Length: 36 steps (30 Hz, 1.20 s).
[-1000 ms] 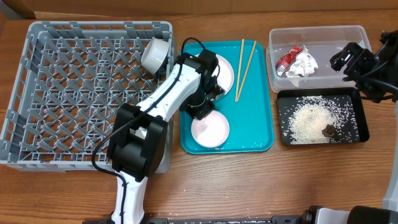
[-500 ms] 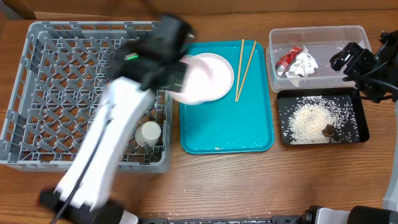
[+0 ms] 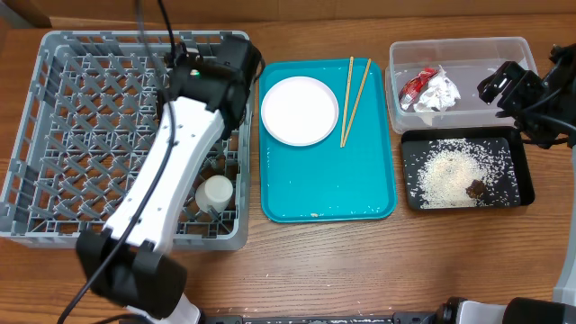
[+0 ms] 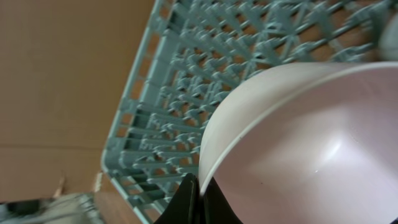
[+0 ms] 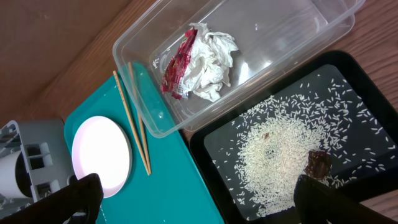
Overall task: Sort waste into correct bins and load items into the dishwasher
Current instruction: 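Lift the pink bowl and carry it left over the rack, then lower the pink bowl into the rack middle and release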
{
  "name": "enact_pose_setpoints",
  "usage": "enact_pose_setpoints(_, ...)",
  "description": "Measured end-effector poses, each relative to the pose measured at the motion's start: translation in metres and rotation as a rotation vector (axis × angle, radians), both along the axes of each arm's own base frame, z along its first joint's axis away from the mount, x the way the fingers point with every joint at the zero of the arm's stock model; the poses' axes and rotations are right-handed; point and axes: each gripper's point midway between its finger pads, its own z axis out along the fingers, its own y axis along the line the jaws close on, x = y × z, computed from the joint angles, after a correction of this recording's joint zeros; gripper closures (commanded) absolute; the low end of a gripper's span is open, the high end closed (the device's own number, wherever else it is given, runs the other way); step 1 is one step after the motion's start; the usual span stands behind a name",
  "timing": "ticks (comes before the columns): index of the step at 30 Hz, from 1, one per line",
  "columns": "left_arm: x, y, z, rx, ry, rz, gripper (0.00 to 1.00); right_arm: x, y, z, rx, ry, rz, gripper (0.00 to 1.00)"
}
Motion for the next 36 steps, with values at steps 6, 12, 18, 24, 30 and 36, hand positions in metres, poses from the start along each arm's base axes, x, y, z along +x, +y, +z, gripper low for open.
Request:
enact_pose_setpoints(6,0.002,0.009,-0.029,0.106,0.033,0.059,0.96,0.0,0.0,0.0,0.0,0.0,-0.001,0.0)
enact_pose_setpoints(12,-0.007,0.011,-0.055,0.158,0.057,0.09,0.96,0.0,0.0,0.0,0.0,0.001,0.0,0.0)
enact_pose_setpoints(18,-0.006,-0.007,-0.062,0.191,-0.012,0.056,0.96,0.0,0.0,0.0,0.0,0.0,0.0,0.0)
enact_pose_setpoints(24,-0.004,-0.027,-0.068,0.219,-0.064,0.001,0.96,0.0,0.0,0.0,0.0,0.001,0.0,0.0)
enact_pose_setpoints(30,-0.006,-0.026,-0.063,0.261,-0.058,-0.015,0.96,0.0,0.0,0.0,0.0,0.0,0.0,0.0)
enact_pose_setpoints(36,-0.011,-0.018,-0.049,0.385,-0.045,-0.038,0.96,0.0,0.0,0.0,0.0,0.0,0.0,0.0)
